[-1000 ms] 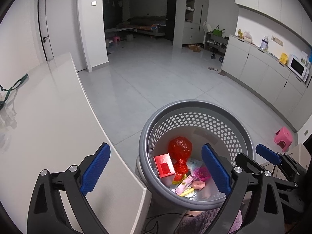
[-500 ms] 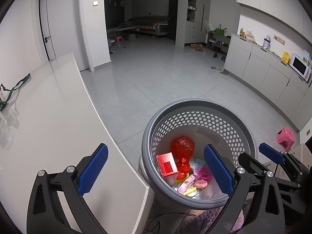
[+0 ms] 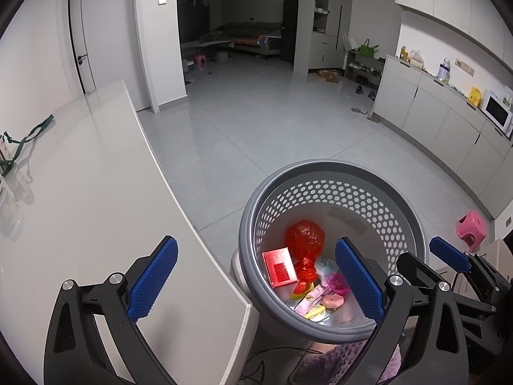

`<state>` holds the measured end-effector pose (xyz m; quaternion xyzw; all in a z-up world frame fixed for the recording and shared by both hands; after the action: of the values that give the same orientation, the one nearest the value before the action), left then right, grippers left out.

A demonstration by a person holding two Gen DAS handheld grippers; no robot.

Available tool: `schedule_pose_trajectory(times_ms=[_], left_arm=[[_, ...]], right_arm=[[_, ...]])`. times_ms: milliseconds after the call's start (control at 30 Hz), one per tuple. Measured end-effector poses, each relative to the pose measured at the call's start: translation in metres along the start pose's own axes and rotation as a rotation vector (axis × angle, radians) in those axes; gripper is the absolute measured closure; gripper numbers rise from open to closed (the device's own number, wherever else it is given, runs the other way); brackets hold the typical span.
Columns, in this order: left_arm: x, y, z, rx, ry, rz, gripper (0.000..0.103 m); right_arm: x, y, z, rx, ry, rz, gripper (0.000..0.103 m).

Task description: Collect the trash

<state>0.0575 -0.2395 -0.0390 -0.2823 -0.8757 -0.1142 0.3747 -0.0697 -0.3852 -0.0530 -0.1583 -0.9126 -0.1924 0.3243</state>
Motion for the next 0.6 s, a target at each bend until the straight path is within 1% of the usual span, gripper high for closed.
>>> schedule_pose_trajectory(times_ms=[233, 400, 600], left_arm=[[0.0012, 0.002, -0.0008, 0.005, -0.003, -0.023, 0.006], [0.0014, 0.0053, -0.0021, 0.028, -0.005, -0.026, 0.006], [0.0021, 0.005, -0.0016, 0.03, -0.009, -0.032, 0.006]], right_arm=[[0.0001, 0.0002, -0.0001, 0.0, 0.0, -0.001, 0.034], [-0.0003, 0.0011, 0.0003, 0.001, 0.001, -0.002, 0.034], [-0.0001, 0.0016, 0.0001, 0.002, 0.001, -0.004, 0.034]])
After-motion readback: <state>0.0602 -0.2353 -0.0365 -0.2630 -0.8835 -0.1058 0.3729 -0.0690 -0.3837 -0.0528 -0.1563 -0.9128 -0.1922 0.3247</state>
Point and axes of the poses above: each gripper's, at about its wrist camera, not at the fingertips, and x roughly against the way its jaws point, y to its left, z to its underside, the point moved 1 cm from there along -x, roughly the way its jaws point, and after that the axes turned 1 degree about -y, right-handed, at the moved point
